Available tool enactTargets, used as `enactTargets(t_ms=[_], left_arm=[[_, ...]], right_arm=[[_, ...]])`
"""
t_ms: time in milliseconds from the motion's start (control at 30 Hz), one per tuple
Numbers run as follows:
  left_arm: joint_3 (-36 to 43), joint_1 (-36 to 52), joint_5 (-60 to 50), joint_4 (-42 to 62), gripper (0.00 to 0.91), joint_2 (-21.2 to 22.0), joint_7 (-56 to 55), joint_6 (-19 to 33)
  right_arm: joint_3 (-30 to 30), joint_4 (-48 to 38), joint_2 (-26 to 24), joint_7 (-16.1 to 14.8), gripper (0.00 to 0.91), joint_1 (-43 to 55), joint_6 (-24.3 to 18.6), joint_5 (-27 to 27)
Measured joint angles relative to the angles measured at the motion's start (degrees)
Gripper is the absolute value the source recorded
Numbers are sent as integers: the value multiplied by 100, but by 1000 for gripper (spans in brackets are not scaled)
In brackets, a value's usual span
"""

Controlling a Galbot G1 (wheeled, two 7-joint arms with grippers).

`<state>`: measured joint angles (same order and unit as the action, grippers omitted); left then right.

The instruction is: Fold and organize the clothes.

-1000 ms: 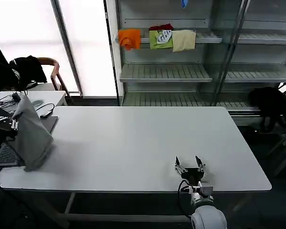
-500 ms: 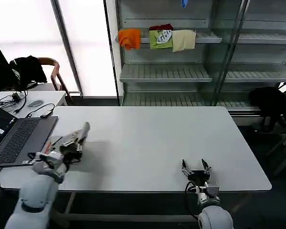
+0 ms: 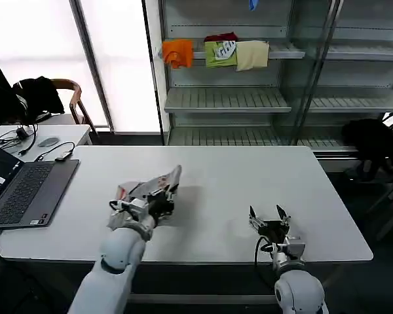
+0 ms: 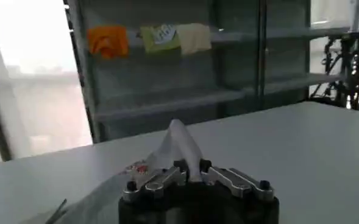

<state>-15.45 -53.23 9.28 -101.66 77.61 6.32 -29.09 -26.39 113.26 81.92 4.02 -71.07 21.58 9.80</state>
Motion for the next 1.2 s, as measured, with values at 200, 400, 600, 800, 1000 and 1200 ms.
enactTargets(t_ms=[200,400,600,800,1000,1200], left_arm=[[555,311,-29,413,907,333,-35,119],[999,405,-150,638,907,606,-104,148],[1300,562,-79,438,907,606,-223,120],[1120,645,19,233,907,419,-298,197],[501,481,257,-5,907,108,-189,396],[-318,102,603,-226,907,-58,-114,531]], right_arm=[[14,58,4,-311,907,285,126,195],[91,50,77,-445,907,535,324,315],[183,-142,219,-406,907,796,622,659],[379,-533,360,-182,907,1165,850,1193],[698,-1094,506,-52,907,1487,1000,1644],[798,-1399,580,-33,907,1688,1064,1971]])
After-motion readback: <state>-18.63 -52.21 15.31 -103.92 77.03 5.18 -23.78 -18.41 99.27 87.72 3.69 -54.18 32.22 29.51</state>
